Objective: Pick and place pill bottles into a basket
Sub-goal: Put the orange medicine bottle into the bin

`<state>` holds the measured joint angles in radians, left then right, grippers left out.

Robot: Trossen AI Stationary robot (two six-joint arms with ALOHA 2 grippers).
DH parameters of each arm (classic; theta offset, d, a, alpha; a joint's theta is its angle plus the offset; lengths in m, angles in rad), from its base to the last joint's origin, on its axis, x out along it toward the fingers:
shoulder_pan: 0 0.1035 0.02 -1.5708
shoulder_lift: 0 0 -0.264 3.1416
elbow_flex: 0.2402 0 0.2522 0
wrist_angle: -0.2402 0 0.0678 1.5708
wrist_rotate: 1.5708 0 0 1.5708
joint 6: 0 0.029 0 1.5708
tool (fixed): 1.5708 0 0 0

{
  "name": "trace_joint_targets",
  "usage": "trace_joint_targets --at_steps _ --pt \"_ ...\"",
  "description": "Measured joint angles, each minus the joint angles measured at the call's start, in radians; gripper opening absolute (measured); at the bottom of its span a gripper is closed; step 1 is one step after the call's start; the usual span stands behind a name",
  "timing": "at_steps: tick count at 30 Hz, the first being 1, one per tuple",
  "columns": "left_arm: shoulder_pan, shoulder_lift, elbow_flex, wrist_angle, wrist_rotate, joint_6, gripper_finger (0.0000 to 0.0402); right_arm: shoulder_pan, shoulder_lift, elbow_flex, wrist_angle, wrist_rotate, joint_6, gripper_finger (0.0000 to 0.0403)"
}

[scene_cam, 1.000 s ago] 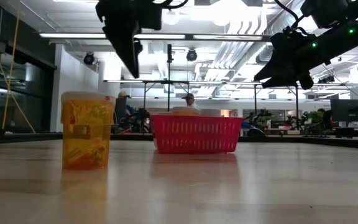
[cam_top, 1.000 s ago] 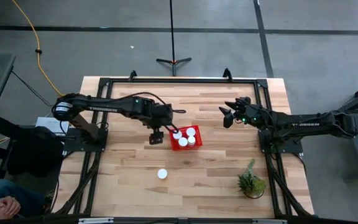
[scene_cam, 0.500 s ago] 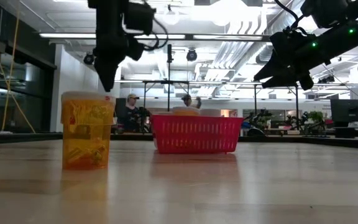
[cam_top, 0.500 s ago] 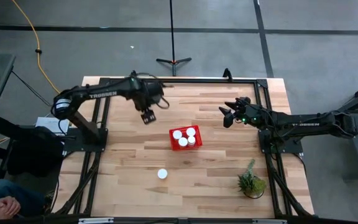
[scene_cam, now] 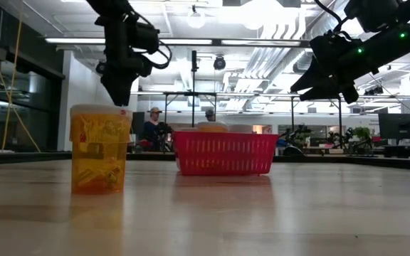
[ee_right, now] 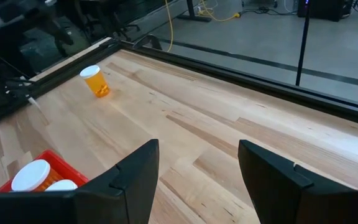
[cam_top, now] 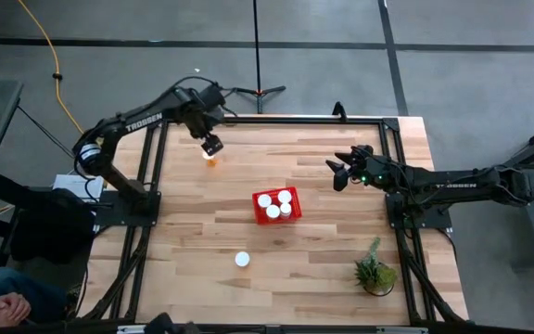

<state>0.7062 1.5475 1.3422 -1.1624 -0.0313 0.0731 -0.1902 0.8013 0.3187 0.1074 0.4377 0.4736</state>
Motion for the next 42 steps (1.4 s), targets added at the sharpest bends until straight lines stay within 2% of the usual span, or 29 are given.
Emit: trace_joint_targets --at_steps 5,9,15,23,30,42 --pt "0.064 0.002 0.0 0.018 0.011 -0.001 0.0368 0.0 0.0 0.0 0.0 0.003 0.001 0.0211" --pt "0.088 0.027 0.0 0.017 -0.034 -0.006 0.0396 0.0 0.0 0.0 0.0 0.009 0.001 0.0211" --pt "0.115 0.092 0.0 0.016 0.002 -0.043 0.0383 0.0 0.0 0.0 0.0 0.009 0.025 0.0211" --pt "0.097 0.164 0.0 0.016 0.028 -0.056 0.0377 0.0 0.0 0.0 0.0 0.028 0.027 0.0211" --pt "0.087 0.178 0.0 -0.018 0.075 -0.089 0.0376 0.0 0.0 0.0 -0.004 0.029 0.025 0.0211" --pt "-0.014 0.177 -0.099 0.058 0.017 -0.105 0.0376 0.0 0.0 0.0 -0.021 0.069 0.016 0.0211"
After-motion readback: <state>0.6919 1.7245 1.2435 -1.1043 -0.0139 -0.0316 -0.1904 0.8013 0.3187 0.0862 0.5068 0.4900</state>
